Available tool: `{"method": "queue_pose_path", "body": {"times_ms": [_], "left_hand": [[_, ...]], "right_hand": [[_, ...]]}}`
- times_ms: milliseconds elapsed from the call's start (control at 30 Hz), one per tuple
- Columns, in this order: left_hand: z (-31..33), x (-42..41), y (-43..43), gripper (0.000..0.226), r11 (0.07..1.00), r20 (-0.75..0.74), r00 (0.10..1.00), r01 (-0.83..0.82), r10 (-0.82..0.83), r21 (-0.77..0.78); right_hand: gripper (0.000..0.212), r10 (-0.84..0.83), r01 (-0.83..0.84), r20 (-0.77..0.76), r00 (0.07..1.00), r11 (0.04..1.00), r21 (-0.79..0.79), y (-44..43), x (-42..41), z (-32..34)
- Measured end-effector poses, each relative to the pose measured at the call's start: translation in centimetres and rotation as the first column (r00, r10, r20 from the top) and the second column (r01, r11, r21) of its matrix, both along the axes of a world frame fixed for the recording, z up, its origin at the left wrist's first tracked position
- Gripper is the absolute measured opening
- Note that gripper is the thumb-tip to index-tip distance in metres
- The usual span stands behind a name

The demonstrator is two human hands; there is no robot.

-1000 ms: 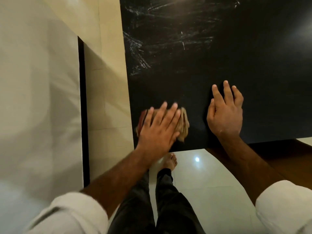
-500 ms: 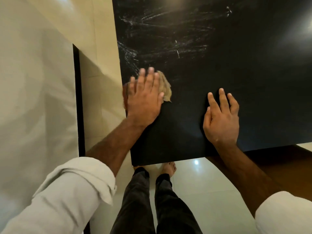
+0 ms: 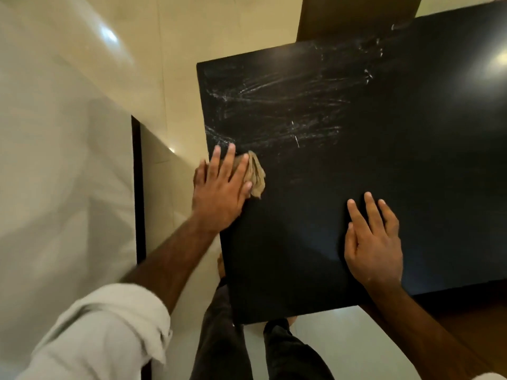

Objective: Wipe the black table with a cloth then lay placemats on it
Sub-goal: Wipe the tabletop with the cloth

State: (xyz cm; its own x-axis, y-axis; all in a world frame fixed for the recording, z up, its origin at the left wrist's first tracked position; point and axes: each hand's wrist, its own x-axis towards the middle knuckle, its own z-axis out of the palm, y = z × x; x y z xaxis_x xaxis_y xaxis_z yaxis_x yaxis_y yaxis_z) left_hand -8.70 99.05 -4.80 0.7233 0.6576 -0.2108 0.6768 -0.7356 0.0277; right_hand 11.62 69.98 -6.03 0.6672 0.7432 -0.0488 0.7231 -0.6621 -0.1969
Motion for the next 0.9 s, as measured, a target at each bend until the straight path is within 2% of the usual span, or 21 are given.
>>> {"method": "queue_pose_path", "body": {"times_ms": [100, 233, 400, 467, 600, 733, 900], "left_hand": [[0.2, 5.2, 5.6, 0.07, 1.0, 0.023, 0.999, 0.025, -0.025, 0.004], [0.0, 9.0, 6.0, 0.069, 0.986, 0.048, 0.985, 0.166, -0.166, 0.007], [0.1, 5.4, 2.3, 0.069, 0.901, 0.037, 0.904, 0.428, -0.427, -0.072], [0.2, 2.6, 1.2, 0.068, 0.874, 0.038, 0.876, 0.482, -0.481, -0.063], [0.3, 0.7, 3.1, 0.069, 0.91, -0.029, 0.91, 0.411, -0.413, -0.052], [0.0, 7.0, 4.5, 0.07, 0.956, 0.022, 0.956, 0.292, -0.291, -0.029], [-0.1, 13.9, -0.5, 0.07, 0.9, 0.066, 0.902, 0.431, -0.427, -0.065]], "right_hand": [[0.057, -0.009, 0.009, -0.003, 1.0, 1.0, -0.012, 0.1, 0.1, -0.1], [0.056, -0.029, 0.029, 0.0, 1.0, 0.999, -0.023, 0.3, -0.2, 0.1], [0.055, -0.042, 0.042, -0.009, 0.999, 0.999, -0.017, 0.9, -0.4, 0.6], [0.055, -0.055, 0.055, -0.008, 0.998, 0.998, -0.015, 1.2, -0.5, 0.8], [0.054, -0.068, 0.068, -0.013, 0.998, 0.998, -0.019, 1.6, -0.4, 1.1], [0.053, -0.057, 0.057, -0.004, 0.998, 0.998, 0.006, 1.2, -0.3, 0.8], [0.053, -0.046, 0.046, -0.014, 0.999, 0.999, 0.003, 0.4, -0.2, 0.0]]}}
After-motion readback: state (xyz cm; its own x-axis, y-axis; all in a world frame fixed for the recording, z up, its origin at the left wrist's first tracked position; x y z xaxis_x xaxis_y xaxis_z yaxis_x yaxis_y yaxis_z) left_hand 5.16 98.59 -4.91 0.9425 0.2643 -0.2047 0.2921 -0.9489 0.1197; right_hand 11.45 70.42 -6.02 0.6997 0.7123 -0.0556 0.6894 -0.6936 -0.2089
